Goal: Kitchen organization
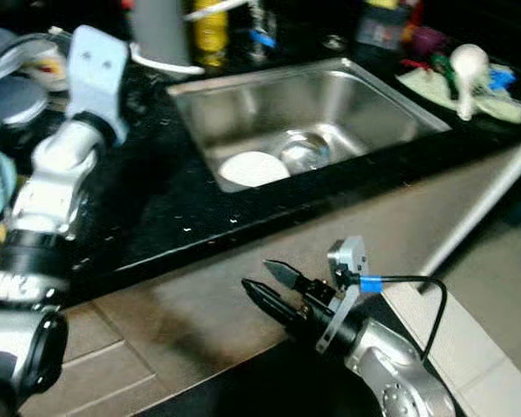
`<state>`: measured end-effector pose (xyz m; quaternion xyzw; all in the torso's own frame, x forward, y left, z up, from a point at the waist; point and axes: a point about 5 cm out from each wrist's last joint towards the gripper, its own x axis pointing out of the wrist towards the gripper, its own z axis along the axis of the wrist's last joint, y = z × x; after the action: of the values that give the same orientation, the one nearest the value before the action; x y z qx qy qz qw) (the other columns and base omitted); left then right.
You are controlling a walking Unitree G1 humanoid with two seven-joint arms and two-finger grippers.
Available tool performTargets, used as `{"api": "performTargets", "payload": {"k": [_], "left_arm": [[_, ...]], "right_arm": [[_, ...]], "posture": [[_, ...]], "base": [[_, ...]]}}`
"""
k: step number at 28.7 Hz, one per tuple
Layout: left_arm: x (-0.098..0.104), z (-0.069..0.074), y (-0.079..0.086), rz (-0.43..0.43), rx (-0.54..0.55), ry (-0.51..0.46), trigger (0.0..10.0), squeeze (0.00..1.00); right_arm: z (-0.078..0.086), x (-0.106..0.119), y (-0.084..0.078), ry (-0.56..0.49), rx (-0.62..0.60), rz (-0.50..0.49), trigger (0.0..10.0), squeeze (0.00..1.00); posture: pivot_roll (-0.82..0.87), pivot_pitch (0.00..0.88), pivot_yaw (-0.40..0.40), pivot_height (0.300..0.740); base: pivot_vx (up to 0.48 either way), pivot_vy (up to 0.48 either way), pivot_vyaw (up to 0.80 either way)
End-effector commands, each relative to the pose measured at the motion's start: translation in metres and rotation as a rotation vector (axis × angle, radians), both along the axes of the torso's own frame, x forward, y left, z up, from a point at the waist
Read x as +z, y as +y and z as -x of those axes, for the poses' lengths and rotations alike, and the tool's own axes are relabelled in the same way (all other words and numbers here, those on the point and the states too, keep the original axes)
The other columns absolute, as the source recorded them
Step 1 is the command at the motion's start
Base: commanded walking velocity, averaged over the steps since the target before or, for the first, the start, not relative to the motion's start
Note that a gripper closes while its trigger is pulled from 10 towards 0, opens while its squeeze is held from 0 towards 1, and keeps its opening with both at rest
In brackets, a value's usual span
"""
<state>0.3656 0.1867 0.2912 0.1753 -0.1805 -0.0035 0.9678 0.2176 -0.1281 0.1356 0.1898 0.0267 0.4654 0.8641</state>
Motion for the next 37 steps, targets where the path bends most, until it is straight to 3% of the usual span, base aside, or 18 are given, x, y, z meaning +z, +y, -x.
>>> {"api": "performTargets", "payload": {"k": [1, 7, 10, 14, 20, 29, 37], "left_arm": [[-0.004, 0.008, -0.002, 0.017, 0.025, 0.013, 10.0, 0.0], [-0.012, 0.022, -0.004, 0.07, 0.057, 0.032, 10.0, 0.0], [-0.004, 0.031, -0.019, 0.076, -0.002, 0.011, 10.0, 0.0], [0.002, 0.032, -0.026, 0.078, -0.035, -0.021, 10.0, 0.0], [0.009, 0.035, -0.032, 0.073, -0.039, 0.01, 10.0, 0.0], [0.03, 0.038, -0.02, 0.109, 0.127, 0.121, 10.0, 0.0], [0.018, 0.038, -0.012, 0.163, 0.183, 0.228, 10.0, 0.0]], "right_arm": [[0.0, -0.002, 0.001, 0.008, 0.017, -0.009, 10.0, 0.0], [-0.001, -0.004, 0.0, 0.021, 0.031, -0.021, 10.0, 0.0], [-0.004, -0.005, 0.0, 0.028, 0.039, -0.029, 10.0, 0.0], [-0.005, -0.005, 0.0, 0.033, 0.037, -0.029, 10.0, 0.0], [-0.005, -0.006, 0.0, 0.037, 0.041, -0.025, 10.0, 0.0], [-0.006, -0.007, -0.001, 0.049, 0.055, -0.024, 10.0, 0.0], [-0.006, -0.008, 0.001, 0.056, 0.067, -0.023, 10.0, 0.0]], "posture": [[0.1, 0.054, -0.044, 0.74], [0.12, 0.051, -0.057, 0.74], [0.12, 0.044, -0.062, 0.74], [0.12, 0.037, -0.062, 0.74], [0.12, 0.037, -0.06, 0.74], [0.13, 0.042, -0.062, 0.74], [0.14, 0.043, -0.061, 0.74]], "base": [[0.0, 0.0, 0.79], [0.0, 0.0, 0.79], [0.0, 0.0, 0.52], [0.0, 0.0, 0.0], [0.0, 0.0, 0.0], [0.0, 0.0, 0.0], [0.0, 0.0, 0.0]]}}
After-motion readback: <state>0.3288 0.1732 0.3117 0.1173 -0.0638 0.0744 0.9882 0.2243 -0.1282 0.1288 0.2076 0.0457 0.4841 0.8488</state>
